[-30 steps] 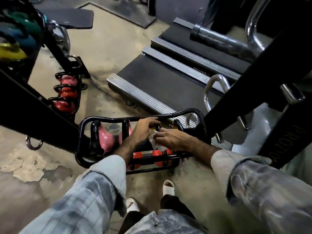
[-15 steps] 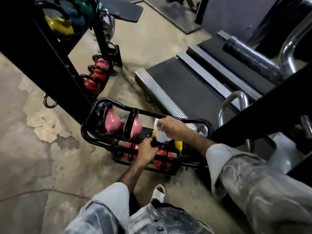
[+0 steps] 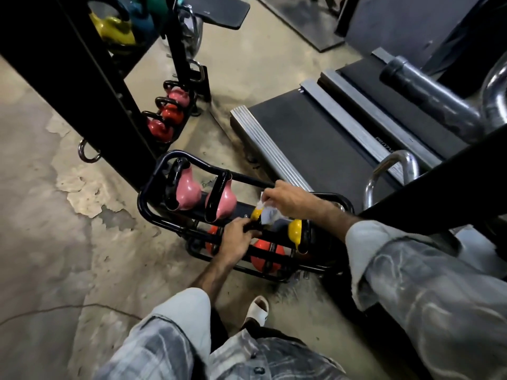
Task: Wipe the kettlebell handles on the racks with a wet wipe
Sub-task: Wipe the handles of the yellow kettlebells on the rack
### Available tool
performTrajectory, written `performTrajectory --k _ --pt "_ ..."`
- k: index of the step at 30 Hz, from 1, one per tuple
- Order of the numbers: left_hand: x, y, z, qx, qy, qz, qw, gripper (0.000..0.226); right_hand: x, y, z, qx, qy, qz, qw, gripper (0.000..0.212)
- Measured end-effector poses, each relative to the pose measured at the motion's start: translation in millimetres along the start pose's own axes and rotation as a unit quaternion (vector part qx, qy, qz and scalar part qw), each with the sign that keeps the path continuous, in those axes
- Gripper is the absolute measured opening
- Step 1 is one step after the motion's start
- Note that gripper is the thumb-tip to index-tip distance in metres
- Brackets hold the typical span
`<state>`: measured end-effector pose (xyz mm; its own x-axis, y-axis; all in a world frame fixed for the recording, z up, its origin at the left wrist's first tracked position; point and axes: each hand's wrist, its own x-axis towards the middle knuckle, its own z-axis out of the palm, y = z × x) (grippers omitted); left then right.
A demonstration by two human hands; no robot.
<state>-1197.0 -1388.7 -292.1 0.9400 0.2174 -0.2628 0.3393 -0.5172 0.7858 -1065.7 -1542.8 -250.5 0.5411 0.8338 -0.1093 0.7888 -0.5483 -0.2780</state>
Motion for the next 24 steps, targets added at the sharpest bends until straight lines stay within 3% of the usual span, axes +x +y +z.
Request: performTrajectory --k 2,4,9,13,16,19,22,24 --pt "0 -3 1 0.029 0.001 -0.001 1.0 0.014 -9 -12 12 -0.006 0.0 -0.075 0.997 0.012" --pt "-1 -2 2 0.032 0.001 0.01 0.999 0.013 -14 -11 15 0.0 0.016 -0.082 0.997 0.012" --pt "1 3 0 0.018 -0.014 0.025 0.999 0.028 -10 -5 14 0.071 0.101 0.108 0.987 0.018" --pt "-2 -3 4 0.064 -0.003 0.027 0.998 0.015 -25 -22 35 0.037 0.095 0.001 0.995 0.022" --pt "-1 0 4 0.053 -0.007 0.03 0.998 0.017 -26 -17 35 0.075 0.118 0.014 0.99 0.017" --pt "0 6 0 0.032 -0.018 0.031 0.999 0.025 -19 -17 33 0.171 0.208 0.12 0.955 0.015" --pt "3 8 -3 0.029 -0.037 0.017 0.999 0.031 -16 -25 43 0.246 0.304 0.256 0.884 0.008" --pt "6 12 -6 0.013 -0.043 0.02 0.999 0.034 -20 -36 45 0.283 0.319 0.323 0.844 0.012"
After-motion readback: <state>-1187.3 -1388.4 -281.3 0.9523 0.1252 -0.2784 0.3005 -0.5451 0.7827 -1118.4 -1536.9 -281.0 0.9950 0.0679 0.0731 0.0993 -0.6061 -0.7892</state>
